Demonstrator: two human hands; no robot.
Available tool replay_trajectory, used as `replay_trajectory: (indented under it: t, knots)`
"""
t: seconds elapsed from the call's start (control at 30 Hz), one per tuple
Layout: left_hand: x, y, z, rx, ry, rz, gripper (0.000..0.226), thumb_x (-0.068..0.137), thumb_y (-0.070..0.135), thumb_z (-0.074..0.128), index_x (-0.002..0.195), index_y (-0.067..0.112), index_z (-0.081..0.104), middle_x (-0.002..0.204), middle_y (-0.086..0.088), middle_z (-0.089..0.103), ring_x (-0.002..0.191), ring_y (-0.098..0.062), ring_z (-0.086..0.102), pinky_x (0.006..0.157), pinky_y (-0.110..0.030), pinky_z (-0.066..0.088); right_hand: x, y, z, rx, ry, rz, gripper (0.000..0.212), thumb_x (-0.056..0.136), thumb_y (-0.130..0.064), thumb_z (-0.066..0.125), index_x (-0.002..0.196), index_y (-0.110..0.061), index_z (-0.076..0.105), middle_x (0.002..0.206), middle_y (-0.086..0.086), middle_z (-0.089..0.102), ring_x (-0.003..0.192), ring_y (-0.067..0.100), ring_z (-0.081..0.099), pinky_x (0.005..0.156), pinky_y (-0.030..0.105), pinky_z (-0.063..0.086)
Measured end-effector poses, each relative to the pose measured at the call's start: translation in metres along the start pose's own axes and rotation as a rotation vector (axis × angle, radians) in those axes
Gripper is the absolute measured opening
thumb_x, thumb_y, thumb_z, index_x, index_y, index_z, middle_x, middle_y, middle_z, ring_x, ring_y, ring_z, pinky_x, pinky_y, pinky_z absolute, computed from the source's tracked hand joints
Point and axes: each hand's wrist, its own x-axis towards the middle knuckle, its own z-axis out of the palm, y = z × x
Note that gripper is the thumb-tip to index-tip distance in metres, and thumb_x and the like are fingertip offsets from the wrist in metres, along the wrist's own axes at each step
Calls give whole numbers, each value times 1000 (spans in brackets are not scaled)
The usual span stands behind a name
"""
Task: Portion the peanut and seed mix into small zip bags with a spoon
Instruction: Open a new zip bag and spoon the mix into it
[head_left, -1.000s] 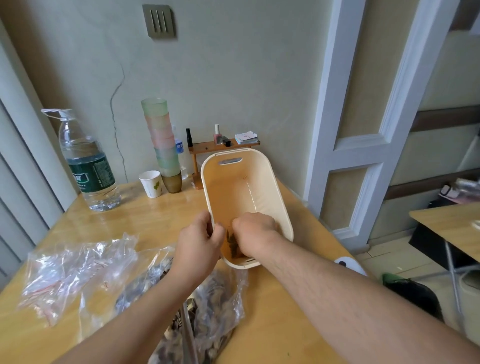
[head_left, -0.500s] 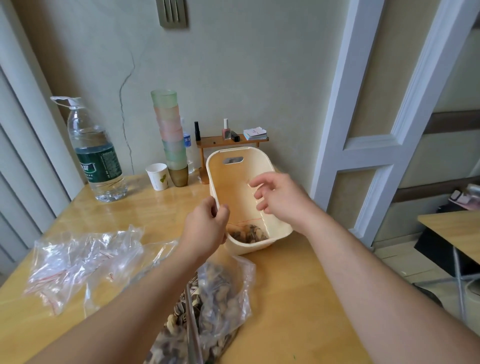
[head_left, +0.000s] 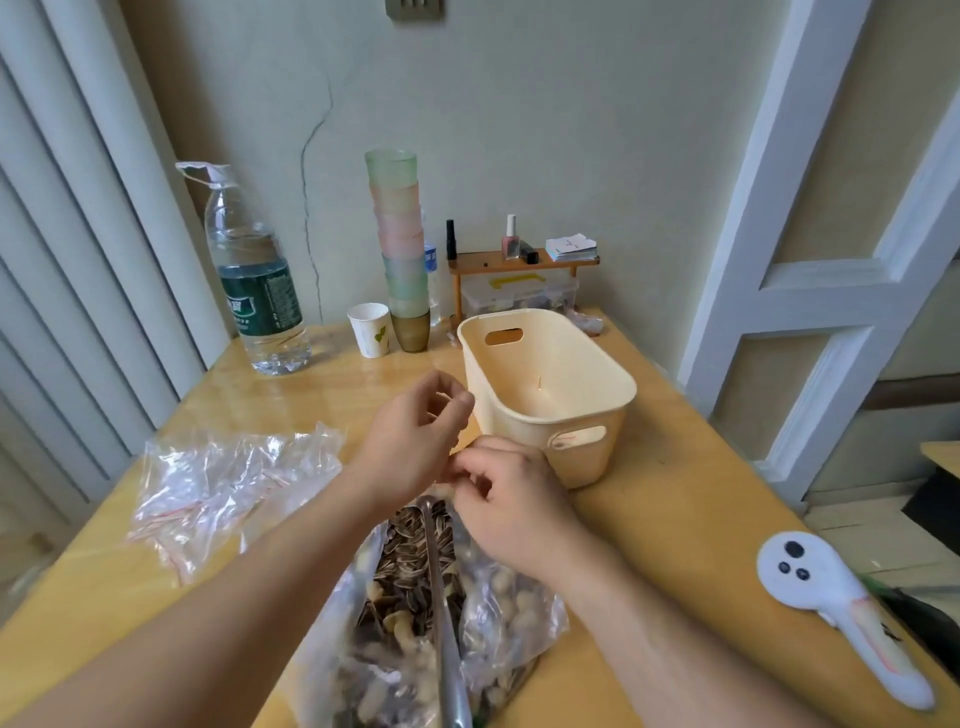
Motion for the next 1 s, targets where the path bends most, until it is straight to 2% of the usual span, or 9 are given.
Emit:
replay_trajectory:
  t: [0.13,0.2,0.27,0.43,0.57,0.67,0.83,0.93,1.0]
  knots:
    - [-25,-21,-56,289,77,145,9,101,26,64,100,34,66,88,16,67,78,-4,61,68,-23,49,25,-6,21,-66,-212,64,24,92,-24,58,106,-34,75,94,-16,60,89,7,59,89,29,52]
    - [-19,-40,-86,573,77,105,15,101,24,64,101,38,69,95,17,67,84,-3,63,67,-18,44,25,-3,29,-66,-198,52,24,94,-24,58,106,-35,76,89,-18,58,85,6,58,84,27,52]
    - [-9,-67,-105,779,46,-13,17,101,25,64,110,36,73,101,9,70,93,-14,66,72,-27,44,16,3,36,-22,-80,41,20,94,-21,62,101,-33,77,85,-18,58,79,5,58,77,24,50]
    - [1,-107,-96,830,-84,-252,35,96,58,61,124,38,64,104,6,75,100,-23,67,85,-37,58,6,9,36,75,91,-14,17,90,-14,70,95,-28,80,82,-13,64,65,9,54,65,14,39]
    - [-2,-115,-84,874,29,-201,24,96,38,60,120,38,64,89,19,71,96,-18,65,72,-34,56,4,8,31,99,94,-10,18,90,-12,72,94,-27,80,79,-12,62,61,9,52,64,11,36]
    - [-4,-110,-87,836,112,-202,16,89,33,58,99,36,70,82,21,67,87,-17,65,73,-34,59,2,9,32,122,88,-1,18,89,-13,71,92,-29,79,78,-13,61,61,8,53,64,12,37]
    - [-21,-86,-94,531,356,-49,11,94,26,66,88,33,73,87,17,71,80,-10,64,70,-32,52,0,12,28,139,83,36,18,90,-13,71,91,-30,79,78,-11,62,62,10,54,65,15,39]
    - [-41,-56,-83,-66,397,47,16,96,15,60,88,26,68,91,8,72,82,-16,62,74,-35,48,0,7,27,114,95,22,18,92,-15,71,96,-30,80,79,-13,61,63,7,54,66,14,39]
    - [-57,-34,-69,-547,248,40,12,90,7,56,89,17,63,94,-5,73,86,-21,66,82,-33,55,-1,5,25,176,100,25,23,92,-23,72,112,-33,76,85,-13,63,62,8,53,69,19,45]
